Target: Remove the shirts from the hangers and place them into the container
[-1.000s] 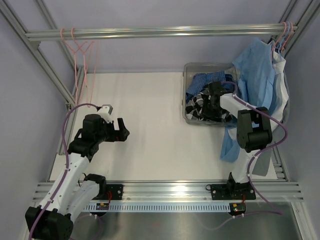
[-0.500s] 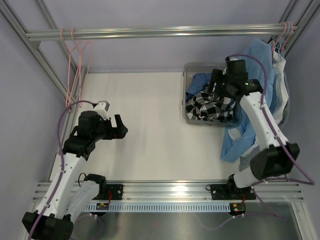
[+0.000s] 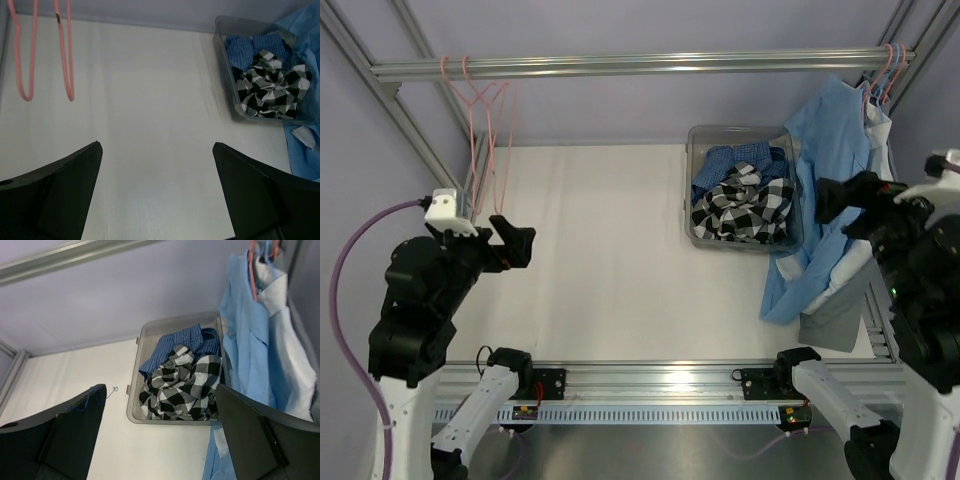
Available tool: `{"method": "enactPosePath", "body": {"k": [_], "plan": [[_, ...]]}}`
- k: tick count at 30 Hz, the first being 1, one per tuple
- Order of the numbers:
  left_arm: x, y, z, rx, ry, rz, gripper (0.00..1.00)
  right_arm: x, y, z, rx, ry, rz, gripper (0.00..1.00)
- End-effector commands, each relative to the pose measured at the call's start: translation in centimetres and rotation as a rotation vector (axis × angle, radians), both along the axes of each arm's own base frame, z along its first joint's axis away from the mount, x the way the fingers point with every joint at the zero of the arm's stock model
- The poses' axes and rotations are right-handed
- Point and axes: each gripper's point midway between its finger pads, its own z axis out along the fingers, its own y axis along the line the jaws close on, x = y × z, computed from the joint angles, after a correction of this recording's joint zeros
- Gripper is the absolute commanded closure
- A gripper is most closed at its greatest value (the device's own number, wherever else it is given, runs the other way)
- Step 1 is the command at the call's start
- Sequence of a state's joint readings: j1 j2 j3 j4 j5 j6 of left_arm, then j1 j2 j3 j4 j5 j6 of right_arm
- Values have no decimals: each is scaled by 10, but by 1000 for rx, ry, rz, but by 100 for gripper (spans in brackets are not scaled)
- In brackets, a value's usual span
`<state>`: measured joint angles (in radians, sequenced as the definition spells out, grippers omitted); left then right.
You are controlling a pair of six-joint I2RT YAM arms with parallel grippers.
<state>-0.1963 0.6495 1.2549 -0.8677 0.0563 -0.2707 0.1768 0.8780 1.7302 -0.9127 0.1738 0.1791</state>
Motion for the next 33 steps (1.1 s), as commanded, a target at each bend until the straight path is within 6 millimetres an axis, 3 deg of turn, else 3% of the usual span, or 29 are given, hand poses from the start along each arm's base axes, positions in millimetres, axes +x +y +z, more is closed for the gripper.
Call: {"method": "enactPosePath", "body": {"k": [1,8,15,21,33], "plan": [[-22,22,21,9,-75,95,1,-35,-13,6,-26,-87,-29,1],[-62,50,34,16,-195,202,1,-78,-19,-5,-33,-161,3,1],[-79,60,16,37,-154,232,1,-110,-29,-1,-64,-271,8,1],[-81,59,-2,64,-87,220,1,-114,-31,-4,-73,-289,8,1],[-79,62,-16,81,-30,237,1,-121,-32,1,-76,-319,35,0]]}}
